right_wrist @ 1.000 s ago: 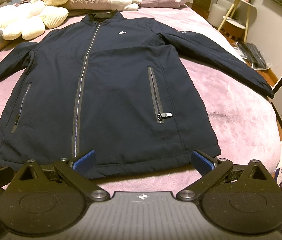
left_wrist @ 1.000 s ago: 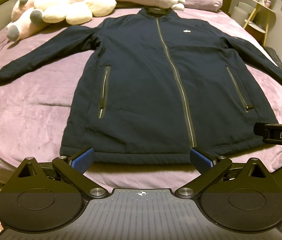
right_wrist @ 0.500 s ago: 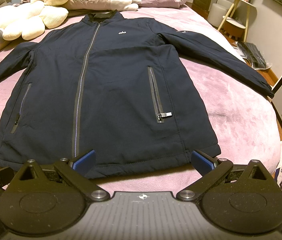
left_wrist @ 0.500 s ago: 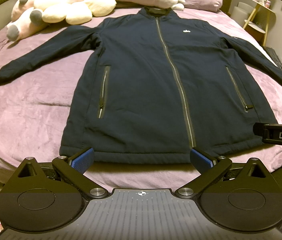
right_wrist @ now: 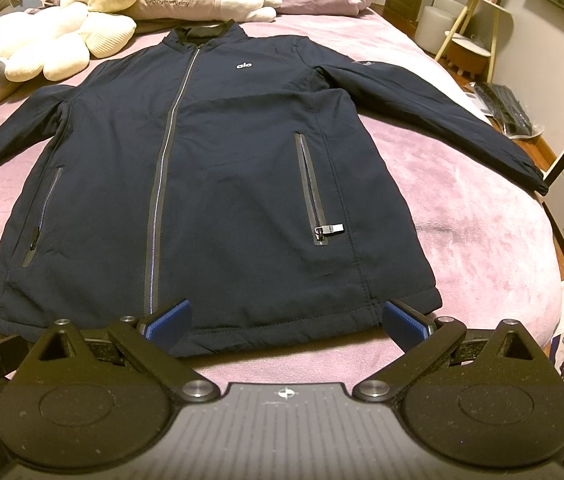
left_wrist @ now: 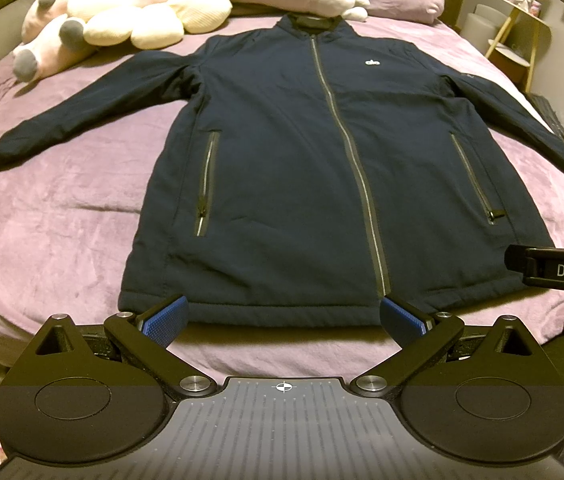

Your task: Fold large clothes

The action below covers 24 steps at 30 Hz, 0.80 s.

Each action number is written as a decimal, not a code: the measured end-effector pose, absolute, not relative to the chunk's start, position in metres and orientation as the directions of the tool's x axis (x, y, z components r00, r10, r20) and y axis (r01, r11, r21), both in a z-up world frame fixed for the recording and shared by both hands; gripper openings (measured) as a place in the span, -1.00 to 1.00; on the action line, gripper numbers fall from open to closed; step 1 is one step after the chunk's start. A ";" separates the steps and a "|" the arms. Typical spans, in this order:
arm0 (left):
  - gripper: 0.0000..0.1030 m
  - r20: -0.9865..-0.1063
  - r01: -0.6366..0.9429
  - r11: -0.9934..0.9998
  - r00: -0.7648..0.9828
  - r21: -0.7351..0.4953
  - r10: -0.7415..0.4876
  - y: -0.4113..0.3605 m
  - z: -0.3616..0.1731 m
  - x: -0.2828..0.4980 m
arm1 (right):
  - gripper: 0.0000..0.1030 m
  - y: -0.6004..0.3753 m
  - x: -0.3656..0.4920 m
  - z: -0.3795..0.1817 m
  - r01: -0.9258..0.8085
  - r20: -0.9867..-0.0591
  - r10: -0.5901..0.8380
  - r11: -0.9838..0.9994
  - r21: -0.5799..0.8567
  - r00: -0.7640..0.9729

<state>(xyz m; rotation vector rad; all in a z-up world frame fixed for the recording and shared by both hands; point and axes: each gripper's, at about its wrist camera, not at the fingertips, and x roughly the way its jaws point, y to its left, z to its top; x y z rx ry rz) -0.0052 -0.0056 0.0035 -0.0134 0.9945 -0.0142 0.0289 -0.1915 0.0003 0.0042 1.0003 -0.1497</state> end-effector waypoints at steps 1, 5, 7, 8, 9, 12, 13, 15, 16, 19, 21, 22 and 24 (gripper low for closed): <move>1.00 -0.838 0.006 1.000 0.545 -0.018 -0.018 -0.005 0.003 -0.005 | 0.97 -0.191 0.029 0.000 0.128 -0.839 -0.124 0.990 -0.065 0.531; 1.00 -0.839 0.006 1.000 0.544 -0.018 -0.019 -0.006 0.003 -0.006 | 0.97 -0.191 0.029 0.001 0.129 -0.840 -0.123 0.990 -0.064 0.529; 1.00 -0.839 0.006 1.000 0.543 -0.018 -0.019 -0.007 0.003 -0.006 | 0.97 -0.191 0.029 0.000 0.129 -0.840 -0.123 0.990 -0.064 0.529; 1.00 -0.839 0.007 1.000 0.543 -0.019 -0.019 -0.007 0.003 -0.006 | 0.97 -0.191 0.029 0.000 0.129 -0.840 -0.124 0.990 -0.064 0.529; 1.00 -0.840 0.007 1.000 0.543 -0.019 -0.020 -0.008 0.003 -0.007 | 0.97 -0.192 0.029 0.000 0.130 -0.840 -0.124 0.989 -0.064 0.528; 1.00 -0.840 0.007 1.000 0.542 -0.020 -0.021 -0.008 0.003 -0.007 | 0.97 -0.192 0.030 0.000 0.132 -0.842 -0.123 0.989 -0.062 0.526; 1.00 -0.840 0.006 1.000 0.541 -0.020 -0.020 -0.008 0.003 -0.007 | 0.97 -0.192 0.030 0.000 0.132 -0.842 -0.123 0.989 -0.062 0.525; 1.00 -0.840 0.007 1.000 0.542 -0.020 -0.021 -0.008 0.003 -0.007 | 0.97 -0.192 0.031 -0.001 0.132 -0.843 -0.122 0.989 -0.062 0.524; 1.00 -0.841 0.007 1.000 0.541 -0.021 -0.022 -0.008 0.003 -0.007 | 0.97 -0.192 0.031 -0.001 0.132 -0.843 -0.122 0.989 -0.062 0.524; 1.00 -0.841 0.007 1.000 0.540 -0.023 -0.023 -0.007 0.002 -0.006 | 0.97 -0.192 0.031 -0.001 0.130 -0.842 -0.116 0.990 -0.054 0.527; 1.00 -0.843 0.008 1.000 0.537 -0.024 -0.025 -0.007 0.002 -0.006 | 0.97 -0.193 0.032 -0.002 0.130 -0.842 -0.113 0.990 -0.051 0.527; 1.00 -0.844 0.008 1.000 0.536 -0.024 -0.025 -0.008 0.001 -0.006 | 0.97 -0.193 0.032 -0.003 0.131 -0.843 -0.112 0.990 -0.050 0.526; 1.00 -0.846 0.009 1.000 0.533 -0.026 -0.027 -0.006 0.002 -0.004 | 0.97 -0.194 0.033 -0.004 0.131 -0.845 -0.110 0.990 -0.048 0.524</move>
